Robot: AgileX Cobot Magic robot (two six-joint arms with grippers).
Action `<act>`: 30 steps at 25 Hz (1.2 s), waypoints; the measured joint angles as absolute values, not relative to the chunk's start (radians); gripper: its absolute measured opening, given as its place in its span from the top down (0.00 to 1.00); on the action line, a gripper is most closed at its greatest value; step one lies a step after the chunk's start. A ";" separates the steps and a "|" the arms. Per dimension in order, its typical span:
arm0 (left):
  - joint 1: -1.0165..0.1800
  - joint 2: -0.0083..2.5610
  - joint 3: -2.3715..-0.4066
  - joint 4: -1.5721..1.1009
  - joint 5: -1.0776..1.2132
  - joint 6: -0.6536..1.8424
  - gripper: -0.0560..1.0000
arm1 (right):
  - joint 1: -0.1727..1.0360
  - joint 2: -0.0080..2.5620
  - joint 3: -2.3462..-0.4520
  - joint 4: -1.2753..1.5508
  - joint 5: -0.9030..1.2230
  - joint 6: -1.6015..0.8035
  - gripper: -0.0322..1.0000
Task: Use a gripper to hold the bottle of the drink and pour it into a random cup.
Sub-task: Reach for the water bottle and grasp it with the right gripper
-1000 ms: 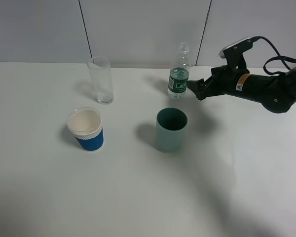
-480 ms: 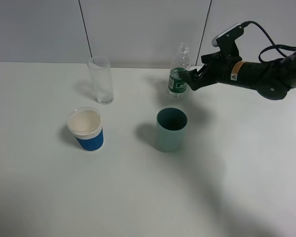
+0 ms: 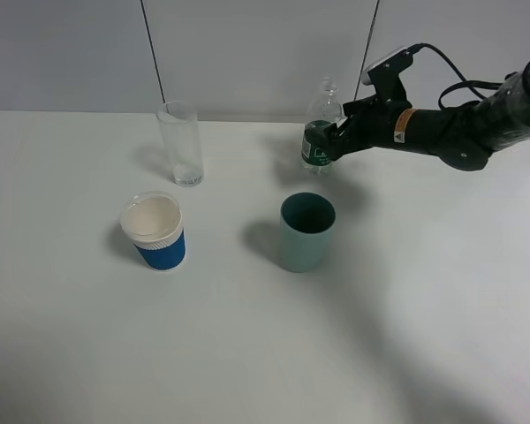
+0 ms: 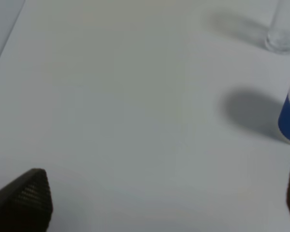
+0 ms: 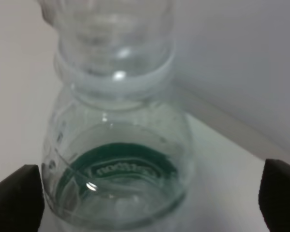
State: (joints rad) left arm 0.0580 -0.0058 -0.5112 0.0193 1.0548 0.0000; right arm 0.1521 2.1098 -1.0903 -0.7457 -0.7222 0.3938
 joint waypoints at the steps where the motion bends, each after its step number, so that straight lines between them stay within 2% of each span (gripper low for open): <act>1: 0.058 -0.006 -0.511 0.019 1.055 0.000 0.02 | 0.159 2.123 -1.108 -0.752 -0.720 0.394 0.12; 8: 0.058 -0.006 -0.511 0.019 1.055 0.000 0.02 | 0.211 2.205 -1.219 -0.779 -0.698 0.400 0.12; 23: 0.058 -0.006 -0.511 0.019 1.055 0.000 0.02 | 0.217 2.213 -1.222 -0.785 -0.613 0.481 0.14; 26: 0.058 -0.006 -0.511 0.019 1.055 0.000 0.02 | 0.217 2.213 -1.222 -0.785 -0.604 0.490 0.26; 28: 0.058 -0.006 -0.511 0.019 1.055 0.000 0.02 | 0.217 2.213 -1.222 -0.785 -0.600 0.505 0.42; 30: 0.058 -0.006 -0.511 0.019 1.055 0.000 0.02 | 0.217 2.213 -1.222 -0.785 -0.602 0.526 0.43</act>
State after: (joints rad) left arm 0.0580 -0.0058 -0.5112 0.0193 1.0548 0.0000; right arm 0.2175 2.2132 -1.2222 -0.7845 -0.6017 0.5259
